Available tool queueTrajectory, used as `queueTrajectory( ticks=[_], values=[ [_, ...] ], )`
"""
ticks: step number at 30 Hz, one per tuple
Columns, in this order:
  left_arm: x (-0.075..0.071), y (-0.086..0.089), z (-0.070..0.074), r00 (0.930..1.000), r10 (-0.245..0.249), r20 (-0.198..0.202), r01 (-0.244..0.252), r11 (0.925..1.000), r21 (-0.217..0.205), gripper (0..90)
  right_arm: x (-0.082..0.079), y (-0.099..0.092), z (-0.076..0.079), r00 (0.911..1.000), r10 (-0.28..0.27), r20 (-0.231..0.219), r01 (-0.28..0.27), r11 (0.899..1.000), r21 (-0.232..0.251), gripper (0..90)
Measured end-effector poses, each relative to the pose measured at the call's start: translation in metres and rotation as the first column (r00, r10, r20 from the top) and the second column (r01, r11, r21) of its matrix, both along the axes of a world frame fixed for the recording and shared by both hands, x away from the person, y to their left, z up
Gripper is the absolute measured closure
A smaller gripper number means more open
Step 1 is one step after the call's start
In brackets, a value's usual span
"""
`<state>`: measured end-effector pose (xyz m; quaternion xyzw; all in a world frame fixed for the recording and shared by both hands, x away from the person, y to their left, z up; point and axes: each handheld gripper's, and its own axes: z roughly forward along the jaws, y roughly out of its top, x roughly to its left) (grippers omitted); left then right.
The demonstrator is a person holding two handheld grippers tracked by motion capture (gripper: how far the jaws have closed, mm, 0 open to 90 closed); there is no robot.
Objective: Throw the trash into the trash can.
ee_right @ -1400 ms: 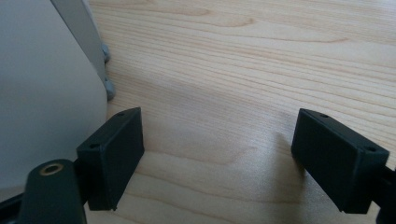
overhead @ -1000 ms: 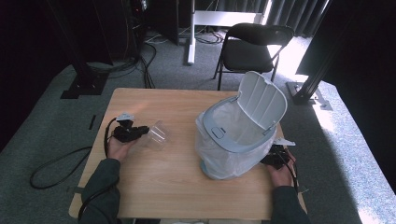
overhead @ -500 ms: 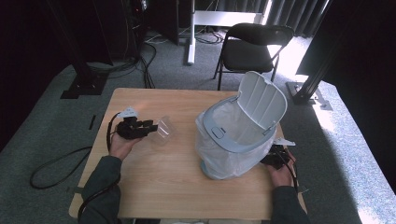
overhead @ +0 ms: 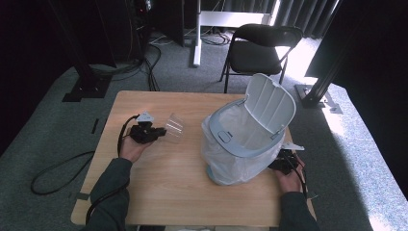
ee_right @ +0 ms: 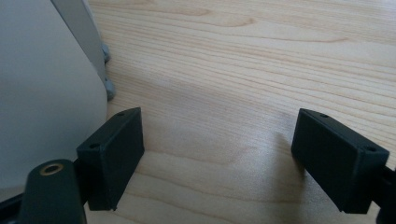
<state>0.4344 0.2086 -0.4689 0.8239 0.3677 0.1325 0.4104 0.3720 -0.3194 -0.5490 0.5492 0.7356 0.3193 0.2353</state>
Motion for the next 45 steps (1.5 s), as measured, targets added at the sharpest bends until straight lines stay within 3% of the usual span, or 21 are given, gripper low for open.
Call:
queueTrajectory(
  ticks=[13, 34, 45],
  values=[
    [-0.003, 0.008, 0.008, 0.9998, 0.013, 0.015, -0.013, 0.9995, -0.030, 83.7, 0.000, 0.000, 0.000, 1.0000, 0.001, 0.001, -0.001, 1.000, -0.001, 16.1],
    [-0.011, 0.012, 0.038, 0.9972, 0.018, 0.073, -0.010, 0.9940, -0.109, 83.7, 0.000, 0.000, 0.000, 1.0000, 0.000, 0.000, 0.000, 1.000, 0.000, 16.0],
    [-0.016, 0.011, 0.057, 0.9941, -0.001, 0.109, 0.015, 0.9914, -0.130, 83.7, 0.000, 0.000, 0.000, 1.0000, 0.001, 0.001, -0.001, 1.000, -0.001, 16.1]
  ],
)
